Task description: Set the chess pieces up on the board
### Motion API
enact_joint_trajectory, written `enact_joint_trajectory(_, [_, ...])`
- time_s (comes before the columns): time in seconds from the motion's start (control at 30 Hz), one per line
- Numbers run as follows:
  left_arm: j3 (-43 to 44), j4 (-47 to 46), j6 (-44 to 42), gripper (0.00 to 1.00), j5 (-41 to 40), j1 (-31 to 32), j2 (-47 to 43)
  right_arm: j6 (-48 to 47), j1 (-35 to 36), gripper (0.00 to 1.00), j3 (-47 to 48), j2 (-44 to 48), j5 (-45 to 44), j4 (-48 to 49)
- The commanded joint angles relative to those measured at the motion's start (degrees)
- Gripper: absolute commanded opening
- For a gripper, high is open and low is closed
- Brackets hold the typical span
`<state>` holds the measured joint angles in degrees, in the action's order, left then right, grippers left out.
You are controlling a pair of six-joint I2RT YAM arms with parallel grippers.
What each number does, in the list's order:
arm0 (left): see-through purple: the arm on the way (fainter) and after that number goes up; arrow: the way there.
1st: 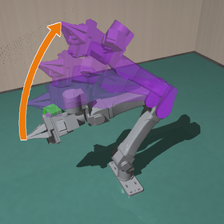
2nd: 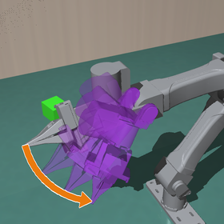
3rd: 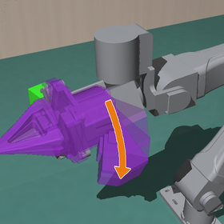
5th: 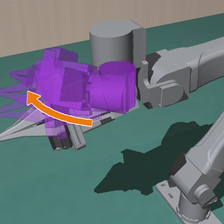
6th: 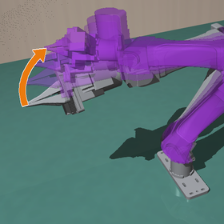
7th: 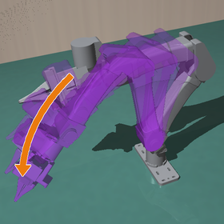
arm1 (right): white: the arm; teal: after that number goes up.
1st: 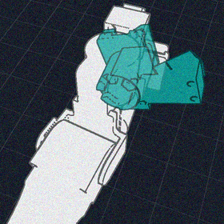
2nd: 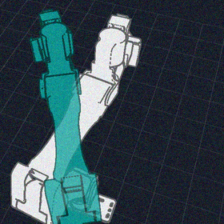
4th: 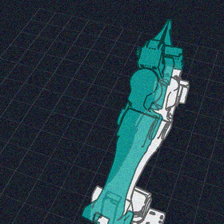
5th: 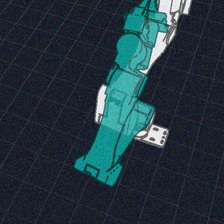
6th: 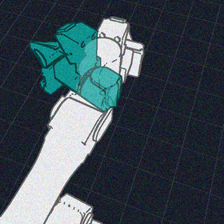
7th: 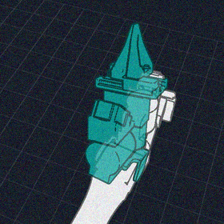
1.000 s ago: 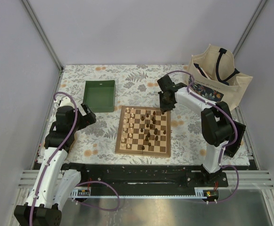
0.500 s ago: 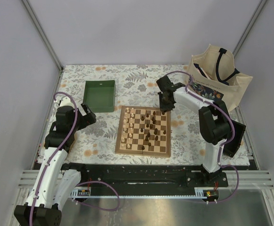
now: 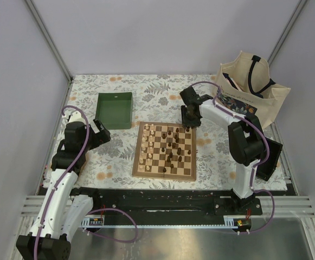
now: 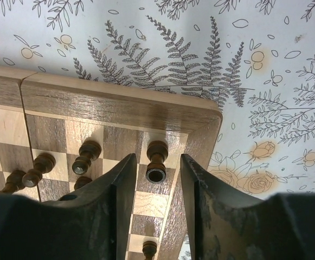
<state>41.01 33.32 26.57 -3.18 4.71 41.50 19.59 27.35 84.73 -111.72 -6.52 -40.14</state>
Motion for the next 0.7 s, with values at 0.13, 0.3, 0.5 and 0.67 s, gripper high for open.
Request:
enact_joint_trajectory(0.13, [0.73,-1.94,-0.64,0.99,0.89,-0.14,-0.01,-2.19,-0.28,0.58,4.04,2.38,1.51,-1.87])
enact_joint_trajectory(0.3, [0.73,-2.03,-0.64,0.99,0.98,-0.14,0.08,-3.16,-0.28,0.61,5.10,5.80,1.60,-2.84])
enact_joint_trajectory(0.5, [0.82,-1.94,-0.73,0.99,0.90,-0.31,0.16,-1.14,-0.02,0.61,-0.08,12.31,5.72,-1.44])
enact_joint_trajectory(0.67, [0.91,-1.94,-0.64,0.99,0.98,-0.14,0.25,-0.43,1.65,0.57,-5.88,16.62,10.21,-0.11])
